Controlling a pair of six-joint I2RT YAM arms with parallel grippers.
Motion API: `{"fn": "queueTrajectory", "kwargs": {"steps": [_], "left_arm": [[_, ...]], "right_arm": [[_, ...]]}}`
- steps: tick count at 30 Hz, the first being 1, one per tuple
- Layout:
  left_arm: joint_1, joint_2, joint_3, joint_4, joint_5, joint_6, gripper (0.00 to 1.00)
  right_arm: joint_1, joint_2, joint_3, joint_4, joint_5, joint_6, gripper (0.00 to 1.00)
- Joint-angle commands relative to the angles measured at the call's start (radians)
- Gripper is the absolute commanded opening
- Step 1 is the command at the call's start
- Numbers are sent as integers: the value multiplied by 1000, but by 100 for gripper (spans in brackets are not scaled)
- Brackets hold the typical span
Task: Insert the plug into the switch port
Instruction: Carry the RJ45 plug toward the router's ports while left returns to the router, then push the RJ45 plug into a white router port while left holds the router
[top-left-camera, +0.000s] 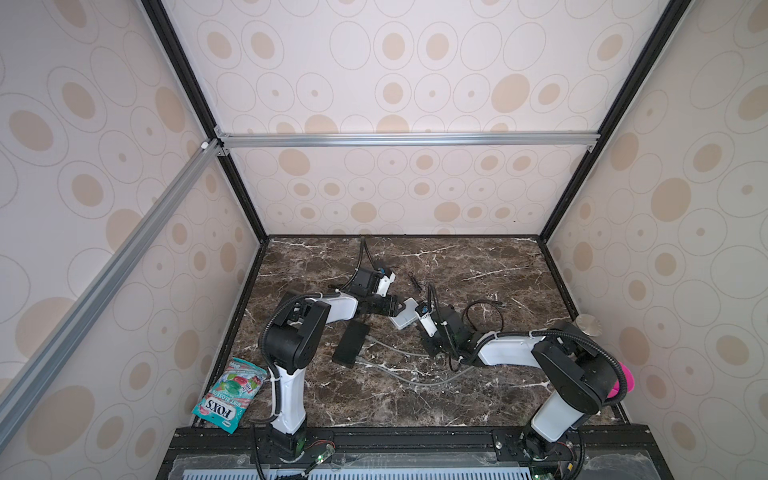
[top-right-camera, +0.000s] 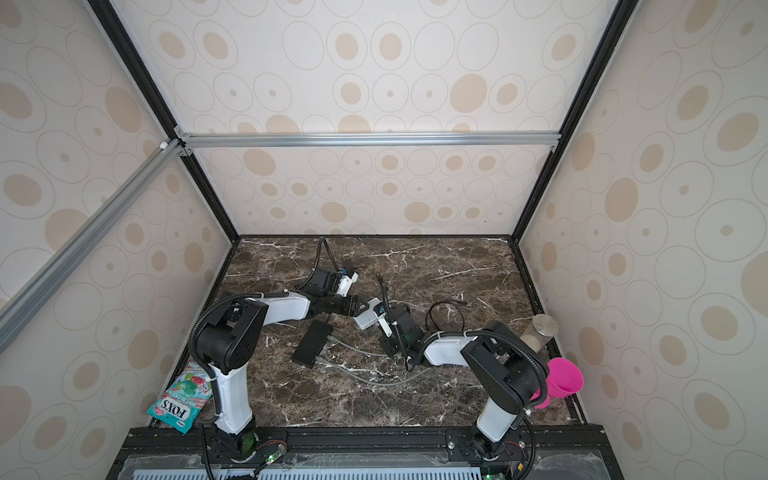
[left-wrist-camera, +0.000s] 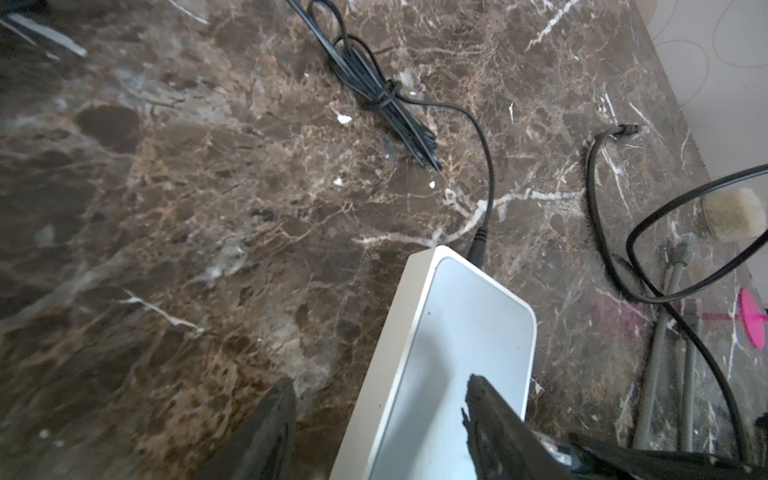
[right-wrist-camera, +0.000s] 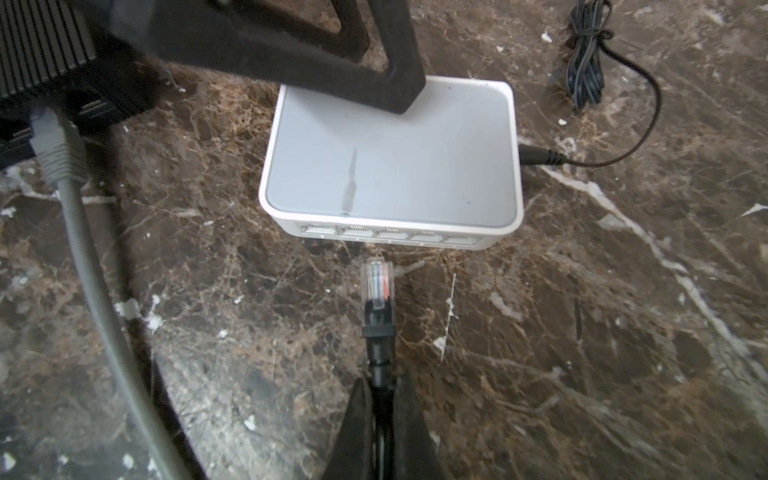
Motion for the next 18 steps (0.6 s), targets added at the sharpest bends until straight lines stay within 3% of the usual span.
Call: {"fn": "queueTrajectory", "kwargs": {"steps": [1, 18], "left_arm": [[-1, 11, 38, -18, 26, -11, 65], [-1, 44, 58, -47, 46, -14, 60]], "right_arm": [[4, 22, 16, 18, 8, 19, 0], [2, 71, 50, 42, 23, 19, 0]]}}
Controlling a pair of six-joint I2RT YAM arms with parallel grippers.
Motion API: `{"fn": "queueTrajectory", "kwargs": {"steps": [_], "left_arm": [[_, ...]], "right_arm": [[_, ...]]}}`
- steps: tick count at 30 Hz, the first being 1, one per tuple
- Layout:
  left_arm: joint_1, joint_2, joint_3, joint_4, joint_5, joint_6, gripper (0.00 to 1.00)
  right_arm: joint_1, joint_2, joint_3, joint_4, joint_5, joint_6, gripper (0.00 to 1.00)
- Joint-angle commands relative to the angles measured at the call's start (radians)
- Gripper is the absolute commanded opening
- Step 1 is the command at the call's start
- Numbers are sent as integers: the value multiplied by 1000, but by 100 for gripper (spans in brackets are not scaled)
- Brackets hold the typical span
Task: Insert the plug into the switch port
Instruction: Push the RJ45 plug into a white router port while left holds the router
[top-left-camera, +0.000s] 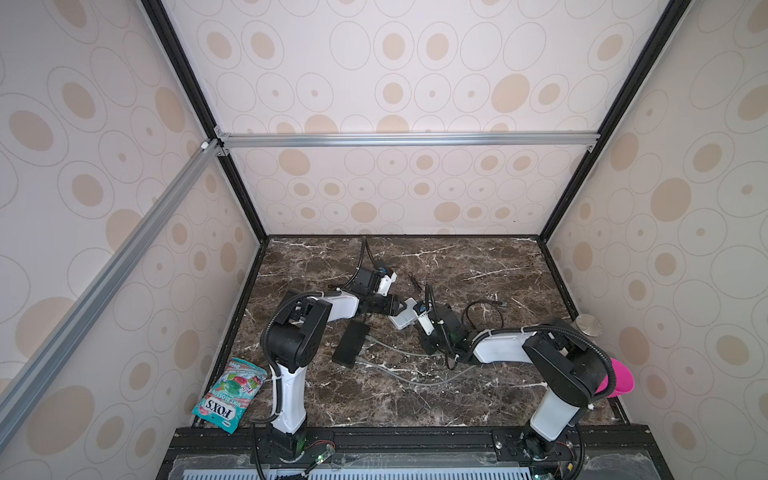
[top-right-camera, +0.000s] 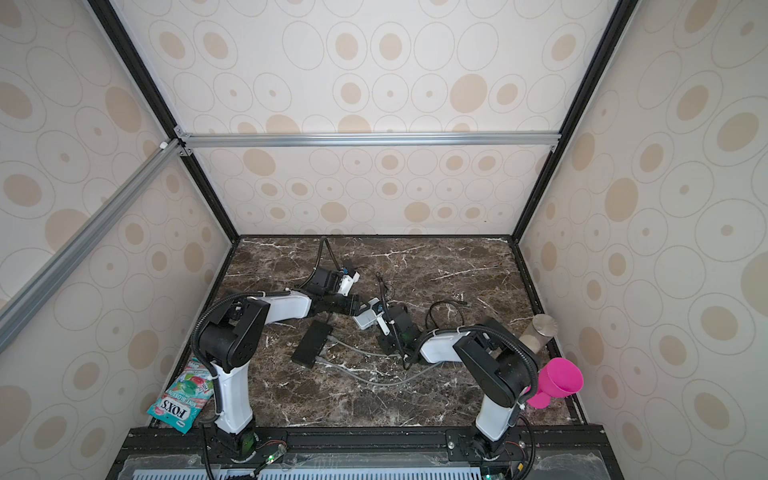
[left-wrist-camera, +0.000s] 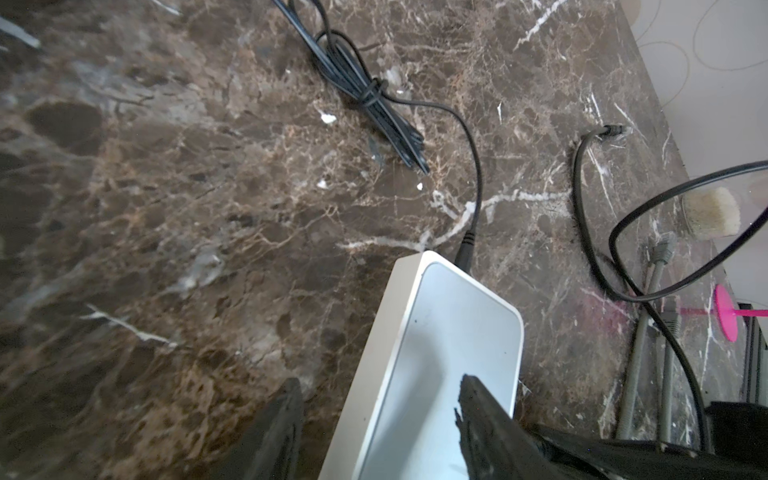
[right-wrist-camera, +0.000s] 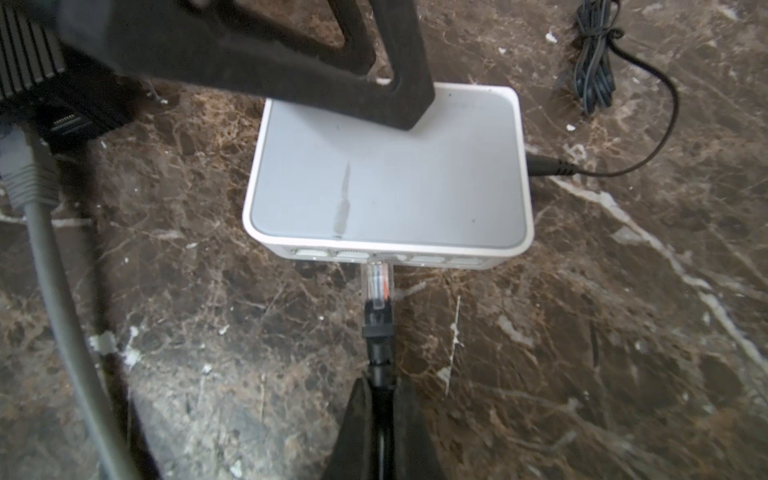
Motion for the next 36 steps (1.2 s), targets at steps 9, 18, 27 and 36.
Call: {"fn": "queueTrajectory", "kwargs": {"steps": [9, 18, 27, 36], "left_arm": [[-3, 38, 48, -48, 25, -4, 59], [-16, 37, 44, -53, 34, -5, 59], [-65, 20, -32, 17, 71, -63, 59], [-70, 11, -72, 43, 115, -74, 59]], "right_arm": [[-1, 20, 27, 13, 38, 11, 0], [-1, 33, 40, 11, 27, 20, 0], [-3, 50, 55, 19, 22, 23, 0], [-6, 39, 15, 107, -54, -39, 0]]}}
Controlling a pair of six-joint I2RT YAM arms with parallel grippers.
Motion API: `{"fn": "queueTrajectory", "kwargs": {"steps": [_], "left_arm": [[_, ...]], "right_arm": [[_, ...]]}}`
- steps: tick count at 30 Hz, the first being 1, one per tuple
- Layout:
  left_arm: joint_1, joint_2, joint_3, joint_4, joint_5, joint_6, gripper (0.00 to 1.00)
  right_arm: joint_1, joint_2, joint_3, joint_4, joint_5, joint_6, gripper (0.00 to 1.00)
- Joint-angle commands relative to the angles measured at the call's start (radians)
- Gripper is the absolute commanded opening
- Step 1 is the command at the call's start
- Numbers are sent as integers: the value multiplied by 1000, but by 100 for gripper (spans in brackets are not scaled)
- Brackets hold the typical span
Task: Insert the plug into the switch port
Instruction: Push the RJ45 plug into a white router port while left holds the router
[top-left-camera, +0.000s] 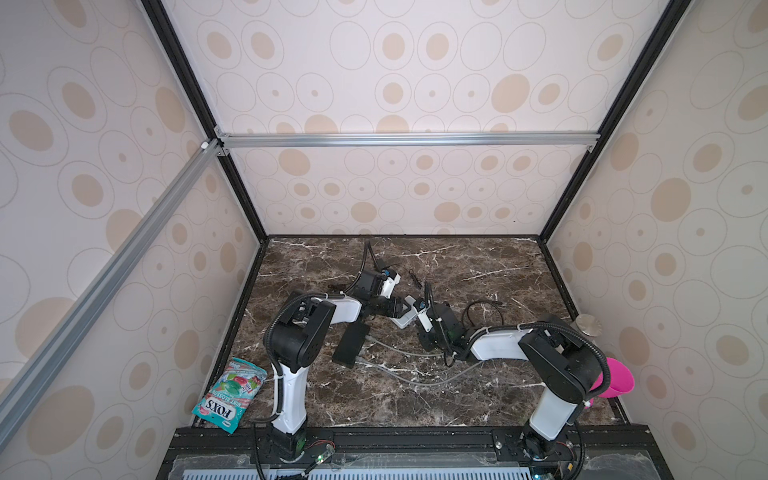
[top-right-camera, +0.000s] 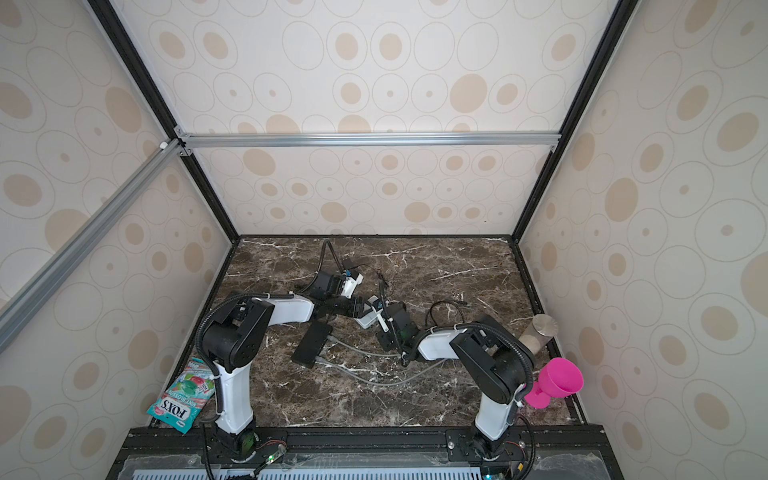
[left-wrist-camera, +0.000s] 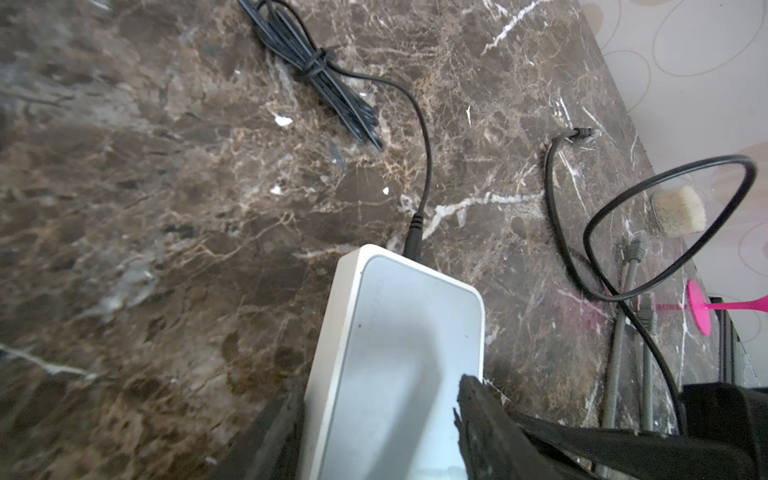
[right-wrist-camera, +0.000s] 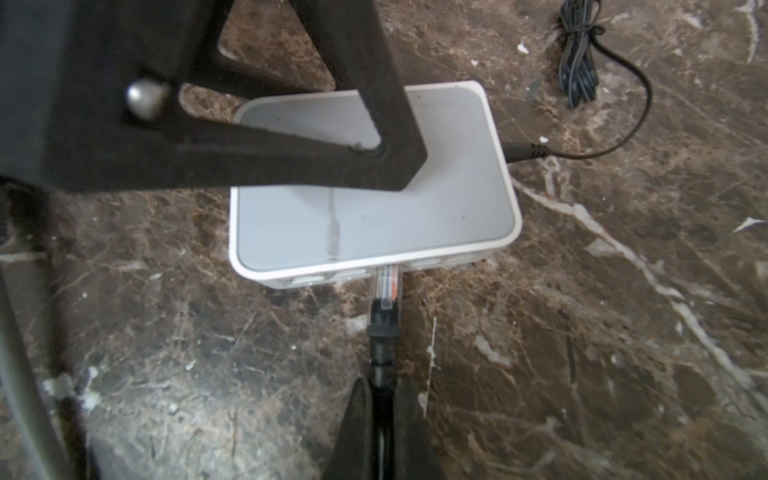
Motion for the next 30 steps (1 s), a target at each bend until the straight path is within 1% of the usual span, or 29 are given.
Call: {"fn": "queueTrajectory", "kwargs": {"steps": [1, 5, 10, 19, 25, 30], "left_arm": [[-36, 4, -25, -71, 90, -27, 59], [-36, 8, -20, -74, 102, -22, 59], [-39, -5, -29, -89, 124, -8, 59], [-82, -11, -27, -140, 137, 23, 59], [-104, -30, -73, -140, 138, 16, 59], [-122, -42, -105, -148, 134, 16, 59]], "right_arm": [[1, 10, -19, 114, -93, -60, 0], [-9, -10, -53, 166, -154, -118, 0], [-48, -5, -34, 144, -186, -122, 0], [-78, 43, 36, 121, -198, -144, 0], [-78, 60, 94, 52, -199, -156, 0], [-79, 57, 109, 47, -203, -163, 0]]}}
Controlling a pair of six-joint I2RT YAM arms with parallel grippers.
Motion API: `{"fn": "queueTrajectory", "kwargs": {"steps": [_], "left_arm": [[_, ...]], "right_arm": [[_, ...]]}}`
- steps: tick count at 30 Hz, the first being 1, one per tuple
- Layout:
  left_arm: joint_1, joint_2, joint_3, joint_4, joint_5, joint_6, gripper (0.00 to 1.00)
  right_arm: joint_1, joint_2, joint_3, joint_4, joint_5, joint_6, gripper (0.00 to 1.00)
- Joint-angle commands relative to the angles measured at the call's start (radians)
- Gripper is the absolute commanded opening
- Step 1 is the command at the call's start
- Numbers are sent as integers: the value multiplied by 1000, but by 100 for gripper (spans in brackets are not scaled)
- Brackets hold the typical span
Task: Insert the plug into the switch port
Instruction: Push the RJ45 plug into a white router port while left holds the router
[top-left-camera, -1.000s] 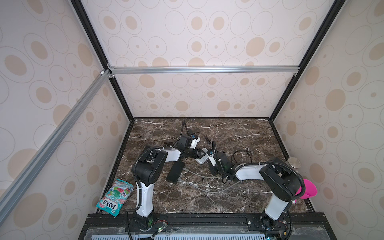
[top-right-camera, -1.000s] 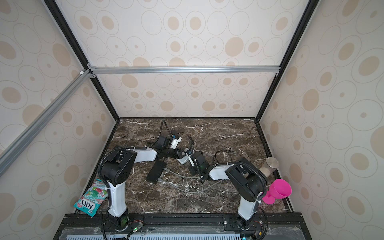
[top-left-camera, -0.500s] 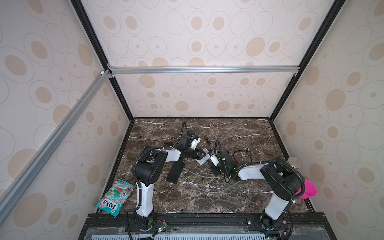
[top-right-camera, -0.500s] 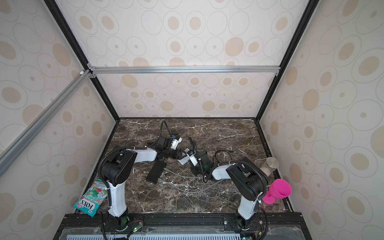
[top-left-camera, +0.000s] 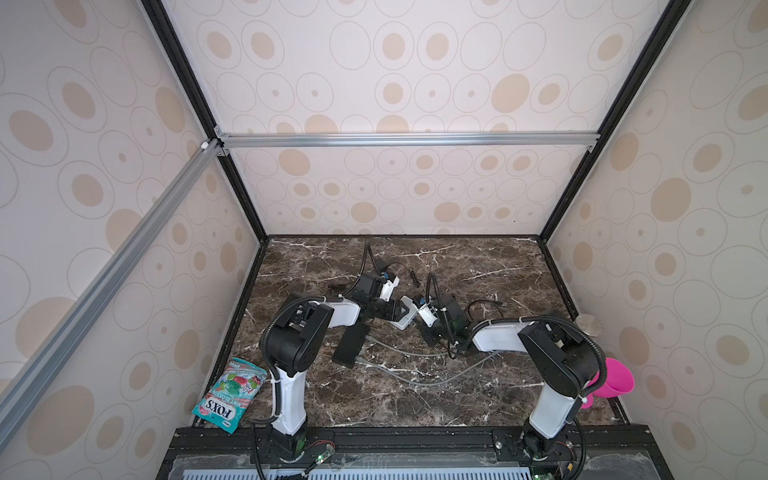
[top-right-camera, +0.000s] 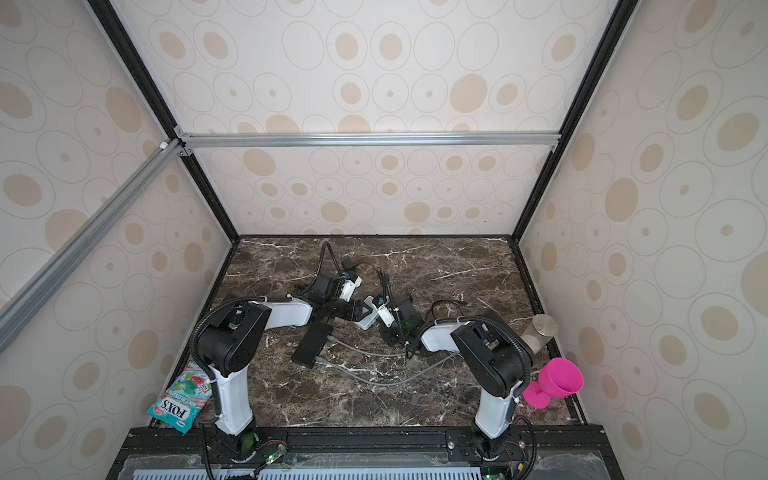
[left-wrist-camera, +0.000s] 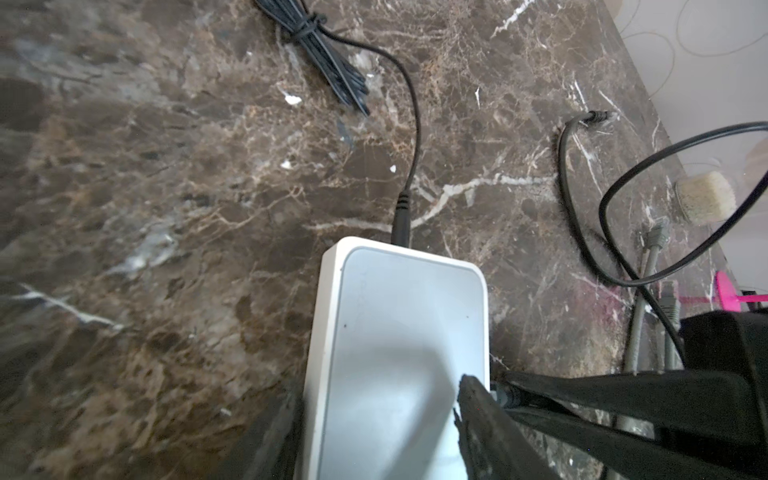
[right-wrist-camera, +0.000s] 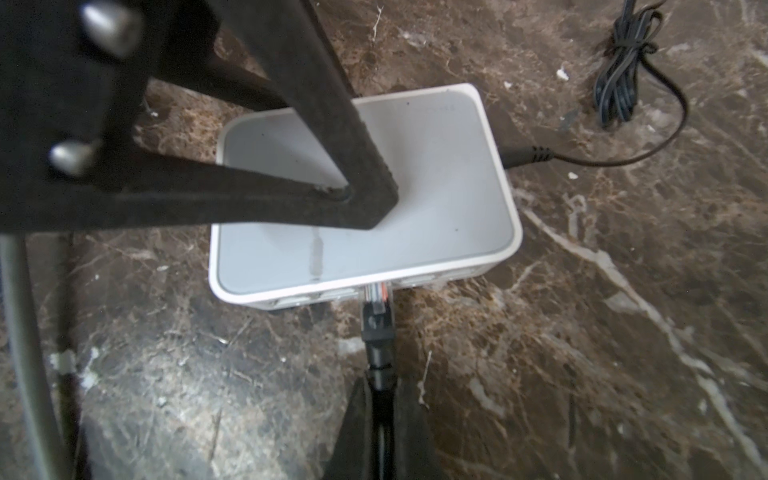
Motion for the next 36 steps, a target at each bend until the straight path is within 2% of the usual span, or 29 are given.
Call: {"fn": "queueTrajectory", "kwargs": {"steps": [1, 6, 14, 19, 25, 30, 36], "left_arm": [[-111, 6, -50, -142, 187, -9, 59], [-119, 14, -49, -154, 194, -1, 59], [-120, 43, -24, -208, 190, 22, 59], [-123, 51, -22, -221, 187, 21, 59], [-135, 56, -37, -235, 192, 21, 58], [-140, 75, -23, -240, 206, 25, 58], [-144, 100, -7, -250, 212, 28, 59]], "right_arm": [[6, 29, 63, 81, -37, -26, 0], [5, 29, 87, 79, -81, -66, 0], [-9, 17, 139, 0, -186, -197, 0], [-18, 43, 186, -25, -181, -183, 0], [-19, 48, 209, 29, -133, -114, 0], [-19, 44, 211, 109, -189, -60, 0], [-19, 24, 207, 191, -261, -56, 0]]}}
